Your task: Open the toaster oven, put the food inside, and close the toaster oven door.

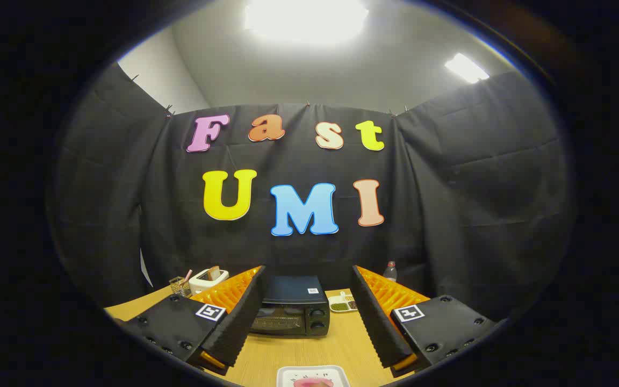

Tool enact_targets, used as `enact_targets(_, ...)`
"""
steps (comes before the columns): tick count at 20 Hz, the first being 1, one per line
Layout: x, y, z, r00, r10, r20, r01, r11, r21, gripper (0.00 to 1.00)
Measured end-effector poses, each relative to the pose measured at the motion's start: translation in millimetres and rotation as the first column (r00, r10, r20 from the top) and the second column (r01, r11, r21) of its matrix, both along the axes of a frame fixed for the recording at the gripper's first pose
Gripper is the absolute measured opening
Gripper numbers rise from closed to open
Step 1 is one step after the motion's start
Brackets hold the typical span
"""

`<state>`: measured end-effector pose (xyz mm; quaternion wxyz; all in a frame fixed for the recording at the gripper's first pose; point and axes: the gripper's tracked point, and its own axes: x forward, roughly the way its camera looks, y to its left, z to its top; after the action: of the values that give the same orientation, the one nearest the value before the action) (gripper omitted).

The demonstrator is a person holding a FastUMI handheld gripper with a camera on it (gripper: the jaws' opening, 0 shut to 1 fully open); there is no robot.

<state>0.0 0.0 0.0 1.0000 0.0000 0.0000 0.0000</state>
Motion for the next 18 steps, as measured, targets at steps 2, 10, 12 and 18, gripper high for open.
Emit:
enact_targets(2, 0, 2, -5, 1.000, 0.003, -0.008, -0.003, 1.000, -0.004, 0.98)
enact_targets(10, -1, 13, -2, 1.000, 0.026, 0.014, -0.026, 1.000, -0.006, 0.98)
enact_targets(12, 0, 17, -2, 0.999, 0.035, 0.017, -0.035, 0.999, 0.000, 0.98)
enact_targets(18, 10, 39, 0, 0.998, 0.060, 0.031, -0.060, 0.998, -0.004, 0.98)
